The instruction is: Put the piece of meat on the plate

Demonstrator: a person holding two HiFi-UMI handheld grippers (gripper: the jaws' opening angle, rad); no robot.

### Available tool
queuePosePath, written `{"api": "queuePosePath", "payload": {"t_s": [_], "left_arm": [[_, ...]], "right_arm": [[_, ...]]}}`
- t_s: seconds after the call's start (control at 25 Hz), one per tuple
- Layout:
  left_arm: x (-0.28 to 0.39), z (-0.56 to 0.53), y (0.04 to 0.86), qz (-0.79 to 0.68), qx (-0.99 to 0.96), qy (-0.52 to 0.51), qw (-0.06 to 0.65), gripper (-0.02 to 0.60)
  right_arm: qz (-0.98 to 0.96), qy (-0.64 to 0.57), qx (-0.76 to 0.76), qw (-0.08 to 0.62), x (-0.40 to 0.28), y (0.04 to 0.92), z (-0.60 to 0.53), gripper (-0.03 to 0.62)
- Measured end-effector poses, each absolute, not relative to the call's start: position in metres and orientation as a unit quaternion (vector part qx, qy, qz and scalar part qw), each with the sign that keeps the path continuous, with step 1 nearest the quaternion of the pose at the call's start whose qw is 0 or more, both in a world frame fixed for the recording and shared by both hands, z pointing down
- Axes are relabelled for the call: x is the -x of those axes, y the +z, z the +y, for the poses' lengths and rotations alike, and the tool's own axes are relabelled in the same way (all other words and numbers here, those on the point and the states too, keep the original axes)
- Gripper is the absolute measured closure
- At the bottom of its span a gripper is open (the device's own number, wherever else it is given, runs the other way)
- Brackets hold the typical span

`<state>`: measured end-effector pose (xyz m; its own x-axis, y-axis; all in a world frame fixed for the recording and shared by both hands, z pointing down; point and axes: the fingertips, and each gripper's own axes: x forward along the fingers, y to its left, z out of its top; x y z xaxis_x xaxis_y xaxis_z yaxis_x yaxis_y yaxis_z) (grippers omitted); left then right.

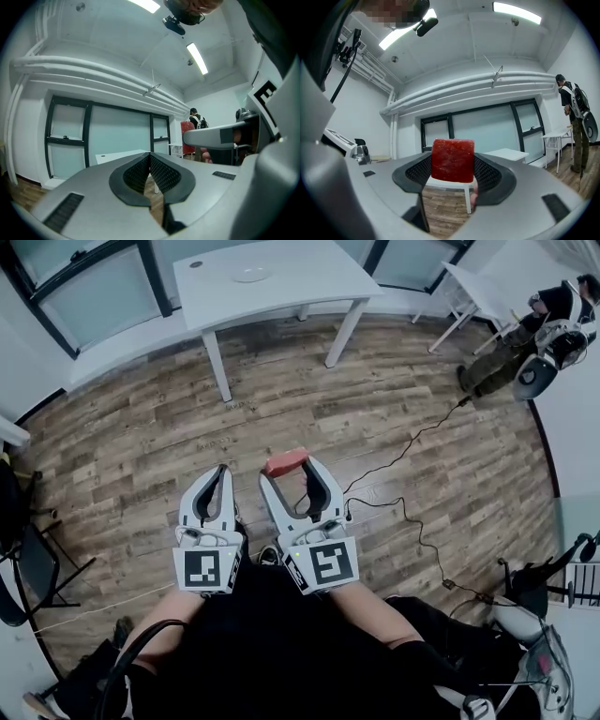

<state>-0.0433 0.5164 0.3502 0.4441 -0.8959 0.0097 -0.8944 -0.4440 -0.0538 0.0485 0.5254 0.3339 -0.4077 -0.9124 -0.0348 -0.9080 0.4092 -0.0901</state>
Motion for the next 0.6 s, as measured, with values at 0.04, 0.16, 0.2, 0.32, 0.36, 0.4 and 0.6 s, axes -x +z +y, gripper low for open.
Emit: {"api": "queuePosePath", "payload": {"t_s": [0.04, 0.16, 0.2, 0.32, 0.36, 0.4, 0.6], "left_arm": [[0.042, 0.512, 0.351, 0.525, 0.851, -0.019, 0.017, 0.578], [0.04, 0.502, 0.354, 0.517, 0.856, -0.019, 0.015, 0.578], [0.04, 0.496, 0.355, 0.515, 0.857, -0.019, 0.012, 0.578], [0.046, 0.478, 0.357, 0.512, 0.858, -0.019, 0.001, 0.578], [0.048, 0.47, 0.357, 0.512, 0.859, -0.019, -0.001, 0.578], [0.05, 0.462, 0.358, 0.512, 0.859, -0.019, -0.005, 0.578], [0.068, 0.42, 0.365, 0.51, 0.86, -0.02, -0.02, 0.578]], "right_arm": [[0.838, -0.029, 0.544, 0.037, -0.049, 0.335, 0.522, 0.313], [0.835, -0.023, 0.549, 0.029, -0.048, 0.334, 0.512, 0.313], [0.833, -0.023, 0.551, 0.028, -0.048, 0.334, 0.507, 0.313], [0.83, -0.029, 0.557, 0.023, -0.046, 0.335, 0.489, 0.313], [0.829, -0.031, 0.558, 0.02, -0.044, 0.335, 0.483, 0.313], [0.829, -0.032, 0.559, 0.017, -0.043, 0.335, 0.476, 0.313], [0.823, -0.038, 0.567, 0.005, -0.032, 0.338, 0.437, 0.313]]}}
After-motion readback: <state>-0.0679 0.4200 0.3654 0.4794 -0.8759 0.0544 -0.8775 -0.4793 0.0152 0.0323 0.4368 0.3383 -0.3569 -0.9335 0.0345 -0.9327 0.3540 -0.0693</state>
